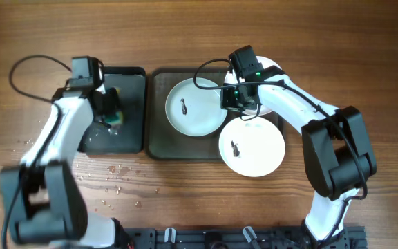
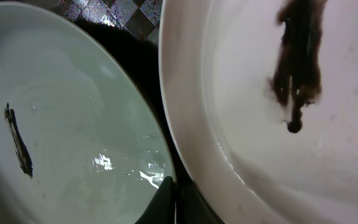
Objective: Clean dirty plates on tray and stack at the side
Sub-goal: 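Lift the green sponge out of the water with the left gripper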
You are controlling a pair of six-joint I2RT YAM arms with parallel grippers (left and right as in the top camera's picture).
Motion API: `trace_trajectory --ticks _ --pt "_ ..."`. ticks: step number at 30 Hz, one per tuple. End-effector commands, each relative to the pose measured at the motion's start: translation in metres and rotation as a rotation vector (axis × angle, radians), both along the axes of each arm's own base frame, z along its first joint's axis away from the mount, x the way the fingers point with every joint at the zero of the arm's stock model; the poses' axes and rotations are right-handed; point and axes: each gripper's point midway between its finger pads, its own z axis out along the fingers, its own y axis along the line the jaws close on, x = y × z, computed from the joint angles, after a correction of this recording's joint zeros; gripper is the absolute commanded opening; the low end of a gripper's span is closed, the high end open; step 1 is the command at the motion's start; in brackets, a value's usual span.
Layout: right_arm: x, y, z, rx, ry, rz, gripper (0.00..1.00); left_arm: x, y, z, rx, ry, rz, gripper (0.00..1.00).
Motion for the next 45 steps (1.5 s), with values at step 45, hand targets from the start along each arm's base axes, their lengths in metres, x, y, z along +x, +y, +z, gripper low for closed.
trace_trajectory --ticks 45 --pt "-0.003 0.004 -0.006 0.005 0.009 0.010 0.15 0.009 0.004 0.127 0.051 -0.381 -0.024 0.04"
